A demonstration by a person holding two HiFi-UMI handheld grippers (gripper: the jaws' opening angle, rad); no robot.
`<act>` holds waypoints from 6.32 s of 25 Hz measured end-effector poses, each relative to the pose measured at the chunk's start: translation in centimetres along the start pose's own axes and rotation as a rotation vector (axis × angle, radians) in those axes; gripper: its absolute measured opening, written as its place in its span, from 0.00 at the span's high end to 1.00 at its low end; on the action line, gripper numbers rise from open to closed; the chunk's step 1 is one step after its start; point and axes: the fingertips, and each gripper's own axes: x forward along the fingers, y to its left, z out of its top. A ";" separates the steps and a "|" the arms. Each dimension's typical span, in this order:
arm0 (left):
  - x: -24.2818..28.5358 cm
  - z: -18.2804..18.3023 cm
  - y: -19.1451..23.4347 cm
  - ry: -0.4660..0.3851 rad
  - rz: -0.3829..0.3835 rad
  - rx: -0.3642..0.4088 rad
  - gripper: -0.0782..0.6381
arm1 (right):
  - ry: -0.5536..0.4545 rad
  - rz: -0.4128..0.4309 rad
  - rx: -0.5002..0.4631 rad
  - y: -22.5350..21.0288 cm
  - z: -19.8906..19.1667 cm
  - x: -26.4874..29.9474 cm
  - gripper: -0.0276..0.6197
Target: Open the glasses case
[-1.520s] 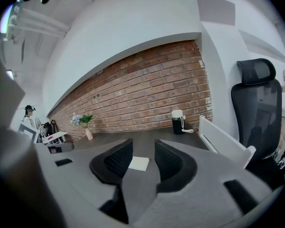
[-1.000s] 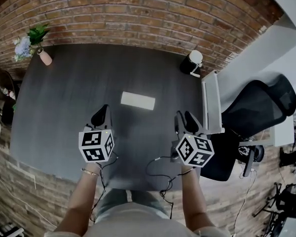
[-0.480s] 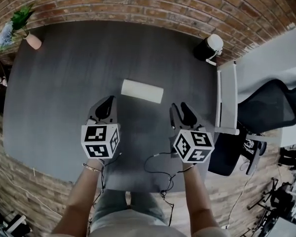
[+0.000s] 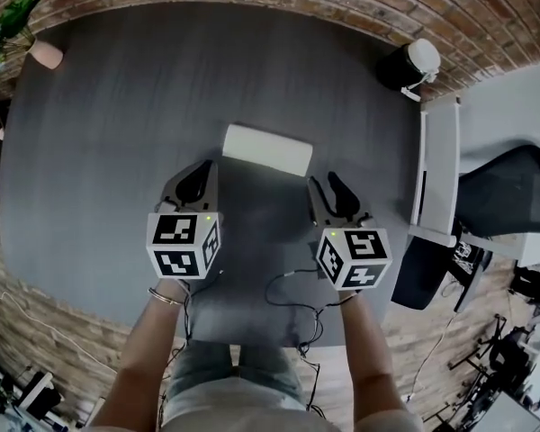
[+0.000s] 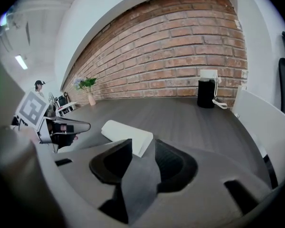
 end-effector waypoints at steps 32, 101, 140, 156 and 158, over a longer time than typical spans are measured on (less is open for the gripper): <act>4.9 -2.6 -2.1 0.211 -0.042 0.001 0.89 | 0.107 0.087 -0.124 1.1 -2.7 3.4 0.71; 1.3 0.0 -1.6 0.139 -0.032 -0.057 0.89 | -0.122 -0.136 -0.098 -0.5 5.3 -2.0 0.81; -24.4 15.5 -2.1 -0.424 0.074 -0.063 0.89 | -0.391 -0.308 0.060 1.0 11.8 -24.7 0.95; -23.7 15.0 -1.7 -0.402 0.056 -0.059 0.89 | -0.361 -0.314 0.022 1.9 11.7 -24.3 0.95; -23.7 14.9 -1.7 -0.400 0.054 -0.061 0.89 | -0.359 -0.314 0.021 2.0 11.7 -24.2 0.95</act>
